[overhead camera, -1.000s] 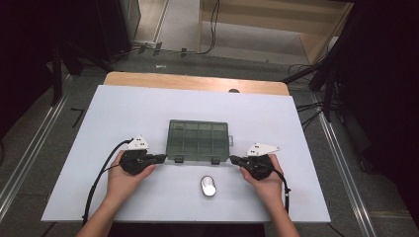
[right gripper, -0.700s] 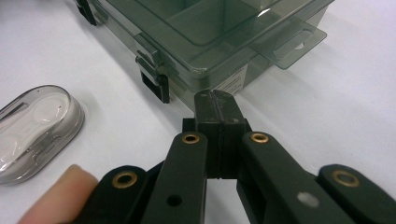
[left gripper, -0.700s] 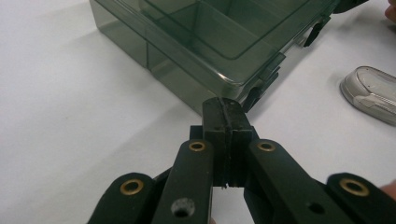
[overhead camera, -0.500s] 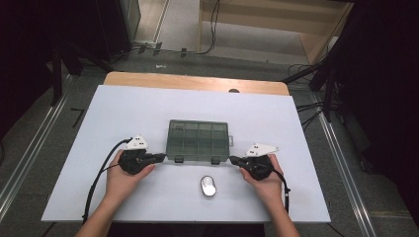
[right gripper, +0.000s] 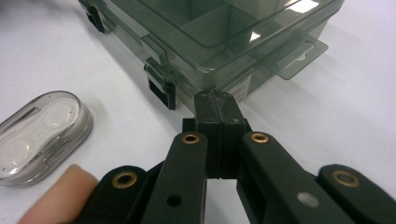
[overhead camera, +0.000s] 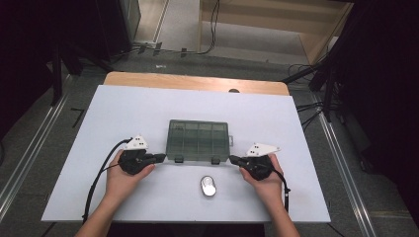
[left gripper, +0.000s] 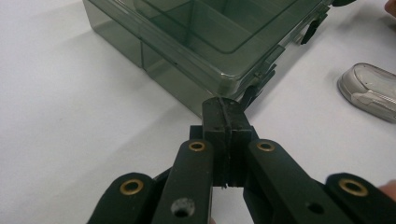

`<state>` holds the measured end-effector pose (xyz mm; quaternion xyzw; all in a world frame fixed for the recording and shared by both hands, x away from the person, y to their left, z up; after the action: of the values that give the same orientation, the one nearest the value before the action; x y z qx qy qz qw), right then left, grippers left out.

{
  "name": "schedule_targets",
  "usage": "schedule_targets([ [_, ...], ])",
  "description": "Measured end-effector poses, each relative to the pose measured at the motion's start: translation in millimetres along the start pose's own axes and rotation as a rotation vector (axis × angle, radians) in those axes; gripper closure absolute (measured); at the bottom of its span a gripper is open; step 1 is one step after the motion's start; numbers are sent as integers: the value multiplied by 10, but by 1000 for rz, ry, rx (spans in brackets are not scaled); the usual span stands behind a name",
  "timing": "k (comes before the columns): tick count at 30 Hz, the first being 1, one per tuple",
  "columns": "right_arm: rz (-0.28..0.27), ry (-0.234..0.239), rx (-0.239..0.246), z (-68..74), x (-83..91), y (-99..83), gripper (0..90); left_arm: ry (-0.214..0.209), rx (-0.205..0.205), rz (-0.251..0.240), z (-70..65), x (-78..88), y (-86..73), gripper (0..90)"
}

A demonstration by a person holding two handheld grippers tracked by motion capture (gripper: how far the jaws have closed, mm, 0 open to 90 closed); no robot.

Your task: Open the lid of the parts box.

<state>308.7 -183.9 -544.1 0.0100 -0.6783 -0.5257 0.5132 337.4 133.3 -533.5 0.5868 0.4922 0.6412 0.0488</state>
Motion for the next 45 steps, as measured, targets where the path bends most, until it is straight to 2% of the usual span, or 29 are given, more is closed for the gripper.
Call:
schedule_targets([
  [21, -30, 2, 12, 30, 55, 59, 883, -2, -7, -3, -27, 15, 22, 896],
  [35, -51, -1, 11, 32, 88, 100, 883, -27, -2, -81, -69, 75, 113, 896],
  [45, -104, 8, -34, -3, 95, 153, 883, -49, -9, -137, -134, 119, 252, 897],
])
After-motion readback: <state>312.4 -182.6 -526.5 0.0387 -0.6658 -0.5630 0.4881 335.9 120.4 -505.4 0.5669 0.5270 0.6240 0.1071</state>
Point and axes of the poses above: each handheld gripper's, and its own axes: x roughly backward along the jaws, y roughly out of its top, z roughly to its left, the point moved 6 cm from there along -x, roughly forward along the jaws, and after that the axes turned 6 degrees about z, right-handed, at the moved point
